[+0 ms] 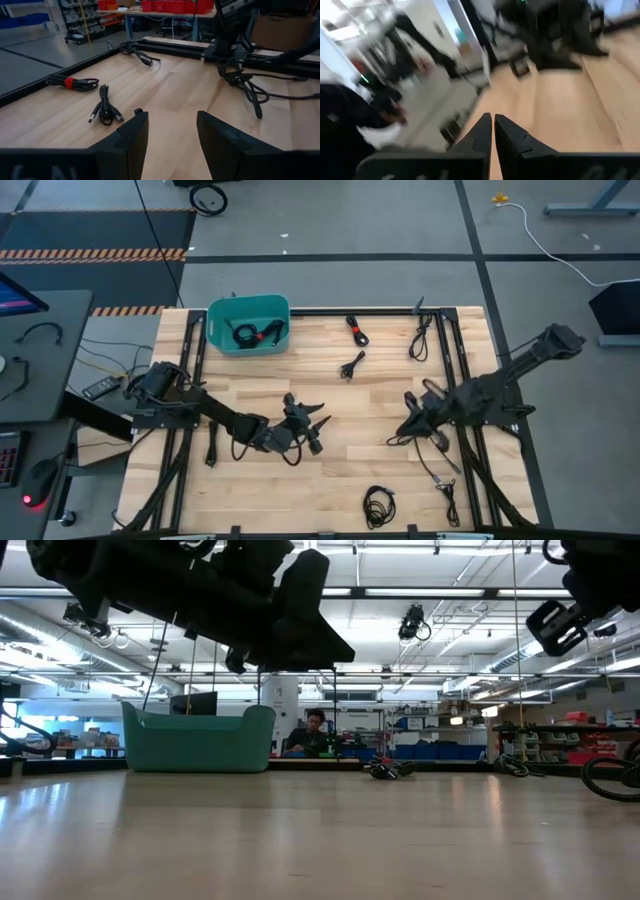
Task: Pick and place USB-C Cables
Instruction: Put the black charger cable into the blue bin
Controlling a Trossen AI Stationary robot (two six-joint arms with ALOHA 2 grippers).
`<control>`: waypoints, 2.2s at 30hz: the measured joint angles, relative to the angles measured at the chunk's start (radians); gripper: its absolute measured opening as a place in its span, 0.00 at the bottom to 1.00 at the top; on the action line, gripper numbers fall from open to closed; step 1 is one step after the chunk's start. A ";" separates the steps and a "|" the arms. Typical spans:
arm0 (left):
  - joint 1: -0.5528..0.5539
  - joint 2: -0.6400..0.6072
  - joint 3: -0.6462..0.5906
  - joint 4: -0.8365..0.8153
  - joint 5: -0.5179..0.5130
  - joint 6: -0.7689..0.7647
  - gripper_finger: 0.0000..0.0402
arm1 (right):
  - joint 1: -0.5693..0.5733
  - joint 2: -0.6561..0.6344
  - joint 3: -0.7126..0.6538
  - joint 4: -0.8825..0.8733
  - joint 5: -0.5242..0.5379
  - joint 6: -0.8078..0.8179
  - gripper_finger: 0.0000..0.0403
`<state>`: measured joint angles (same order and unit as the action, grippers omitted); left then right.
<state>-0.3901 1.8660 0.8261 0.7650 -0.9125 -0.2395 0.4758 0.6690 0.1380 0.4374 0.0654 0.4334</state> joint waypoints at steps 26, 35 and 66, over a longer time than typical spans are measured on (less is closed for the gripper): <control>-0.075 0.000 0.000 -0.114 0.001 -0.197 0.43 | 0.286 1.026 0.731 -0.419 0.045 0.074 0.55; -0.167 0.000 0.000 -0.112 -0.038 -0.285 0.43 | 0.319 1.214 0.980 -0.903 0.161 0.237 0.50; -0.364 -0.001 0.022 -0.121 -0.031 0.560 0.43 | -0.230 1.266 0.569 0.438 -0.031 -0.235 0.01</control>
<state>-0.7538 1.8648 0.8484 0.6439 -0.9439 0.3201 0.2461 1.9350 0.7074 0.8754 0.0341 0.1985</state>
